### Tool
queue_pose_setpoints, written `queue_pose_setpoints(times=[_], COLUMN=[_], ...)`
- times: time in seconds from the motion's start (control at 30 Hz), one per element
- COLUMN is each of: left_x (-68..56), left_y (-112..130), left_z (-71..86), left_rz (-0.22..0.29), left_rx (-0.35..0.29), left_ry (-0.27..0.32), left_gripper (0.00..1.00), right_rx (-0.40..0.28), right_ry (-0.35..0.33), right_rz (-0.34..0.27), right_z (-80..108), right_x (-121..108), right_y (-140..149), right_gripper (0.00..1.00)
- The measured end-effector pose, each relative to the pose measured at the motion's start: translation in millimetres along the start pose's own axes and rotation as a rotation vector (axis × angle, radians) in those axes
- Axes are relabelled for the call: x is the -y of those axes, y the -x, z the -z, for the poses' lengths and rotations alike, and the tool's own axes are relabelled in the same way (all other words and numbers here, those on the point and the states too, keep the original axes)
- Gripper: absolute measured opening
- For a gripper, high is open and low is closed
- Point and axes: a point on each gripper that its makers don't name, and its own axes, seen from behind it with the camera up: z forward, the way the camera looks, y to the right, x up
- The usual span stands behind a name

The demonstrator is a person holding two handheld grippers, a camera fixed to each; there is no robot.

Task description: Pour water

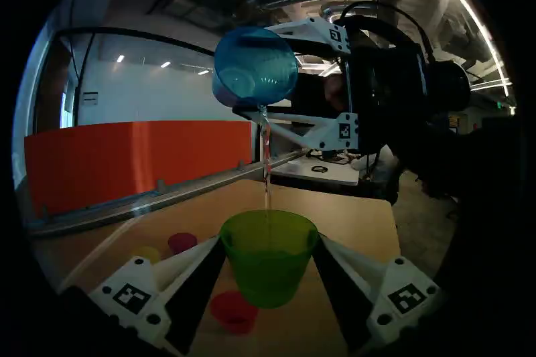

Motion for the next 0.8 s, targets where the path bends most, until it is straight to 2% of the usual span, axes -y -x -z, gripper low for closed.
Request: queue_pose_setpoints(times=[0.8], left_x=[6.7], left_y=[-1.0], left_z=[-1.6], left_rz=[0.005], left_rx=[-0.008], left_ry=[-0.014], left_gripper=[0.87], right_rx=[-0.001], right_ry=[0.014], right_rz=[0.141], right_z=[-2.8], right_x=[2.5], right_y=[-3.1], right_gripper=[0.87])
